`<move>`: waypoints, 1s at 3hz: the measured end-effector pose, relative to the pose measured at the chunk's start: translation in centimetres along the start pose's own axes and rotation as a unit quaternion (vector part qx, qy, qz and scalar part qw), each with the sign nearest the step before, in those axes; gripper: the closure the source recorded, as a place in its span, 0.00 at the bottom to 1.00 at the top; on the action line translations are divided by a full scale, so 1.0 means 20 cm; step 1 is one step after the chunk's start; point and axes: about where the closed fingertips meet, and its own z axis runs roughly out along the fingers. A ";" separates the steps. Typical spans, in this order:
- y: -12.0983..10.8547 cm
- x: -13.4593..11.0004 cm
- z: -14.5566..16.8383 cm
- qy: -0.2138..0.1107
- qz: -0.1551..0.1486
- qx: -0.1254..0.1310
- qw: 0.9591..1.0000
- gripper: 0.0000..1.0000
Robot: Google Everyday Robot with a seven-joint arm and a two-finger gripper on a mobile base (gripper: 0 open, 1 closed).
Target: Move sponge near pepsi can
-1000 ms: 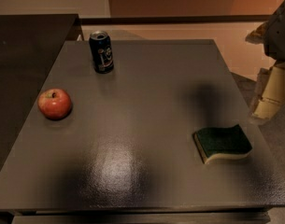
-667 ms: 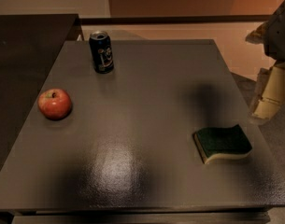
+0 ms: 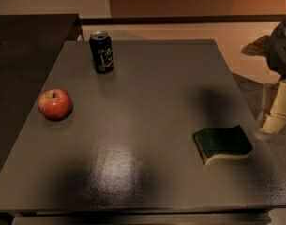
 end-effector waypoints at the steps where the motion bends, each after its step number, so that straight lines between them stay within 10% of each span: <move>1: 0.07 0.05 0.09 -0.017 -0.022 -0.029 0.999 0.00; 3: 0.18 0.12 0.26 -0.034 -0.045 -0.055 0.997 0.00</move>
Offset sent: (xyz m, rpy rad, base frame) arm -0.0292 -0.0068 -0.0740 0.0780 0.0995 0.1588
